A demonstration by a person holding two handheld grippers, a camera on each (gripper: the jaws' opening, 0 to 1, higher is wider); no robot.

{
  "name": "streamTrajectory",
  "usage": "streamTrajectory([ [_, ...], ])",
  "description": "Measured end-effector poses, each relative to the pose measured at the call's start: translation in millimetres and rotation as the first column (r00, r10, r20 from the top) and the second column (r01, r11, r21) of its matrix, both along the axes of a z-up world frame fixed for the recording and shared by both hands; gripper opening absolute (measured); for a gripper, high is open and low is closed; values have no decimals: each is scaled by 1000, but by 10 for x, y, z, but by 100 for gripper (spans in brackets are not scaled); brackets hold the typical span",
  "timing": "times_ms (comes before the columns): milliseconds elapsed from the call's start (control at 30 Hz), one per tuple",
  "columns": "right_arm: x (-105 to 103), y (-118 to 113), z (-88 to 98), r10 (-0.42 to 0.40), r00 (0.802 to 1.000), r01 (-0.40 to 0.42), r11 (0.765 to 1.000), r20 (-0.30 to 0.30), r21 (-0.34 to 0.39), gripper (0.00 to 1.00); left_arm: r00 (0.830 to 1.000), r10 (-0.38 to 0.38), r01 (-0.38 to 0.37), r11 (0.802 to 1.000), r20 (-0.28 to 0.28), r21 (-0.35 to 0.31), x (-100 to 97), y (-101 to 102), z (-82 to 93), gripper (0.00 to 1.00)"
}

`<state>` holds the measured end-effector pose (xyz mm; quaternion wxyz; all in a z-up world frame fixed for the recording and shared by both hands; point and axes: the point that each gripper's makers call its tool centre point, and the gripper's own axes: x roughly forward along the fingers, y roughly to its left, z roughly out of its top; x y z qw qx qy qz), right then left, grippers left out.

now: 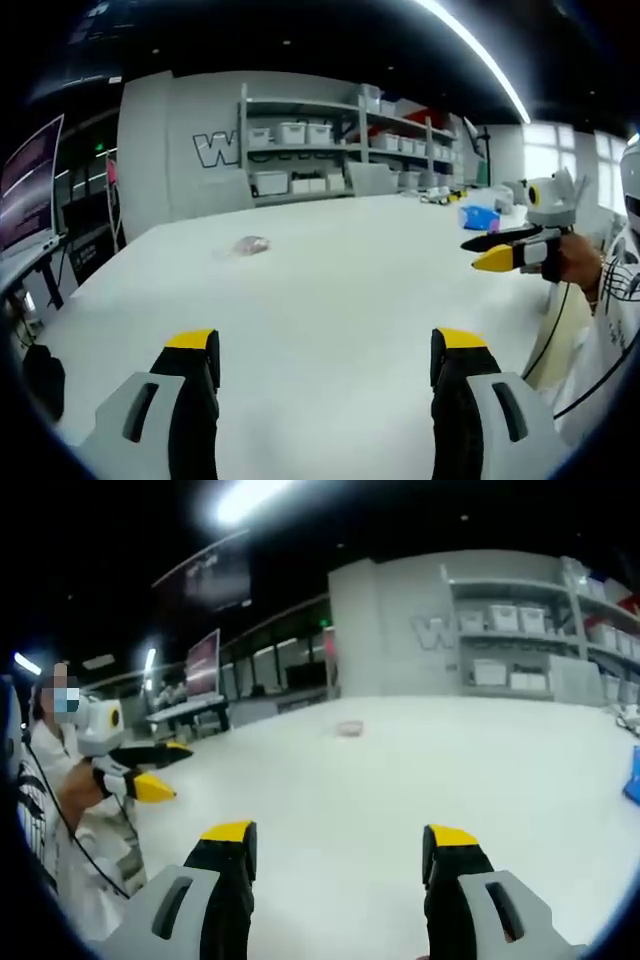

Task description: Open the resealable bag by pulling the two sides of the seal apart until the entire bag opening is separated and visibly accessible.

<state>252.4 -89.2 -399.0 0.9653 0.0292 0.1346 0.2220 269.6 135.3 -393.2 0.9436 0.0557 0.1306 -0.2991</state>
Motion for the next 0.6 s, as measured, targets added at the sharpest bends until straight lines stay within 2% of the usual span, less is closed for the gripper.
streamTrajectory([
  [600,17,51,-32,10,1000,-10,1000,-10,-5,67,1000,1,-1,1000,-13,4,1,29,-65,85],
])
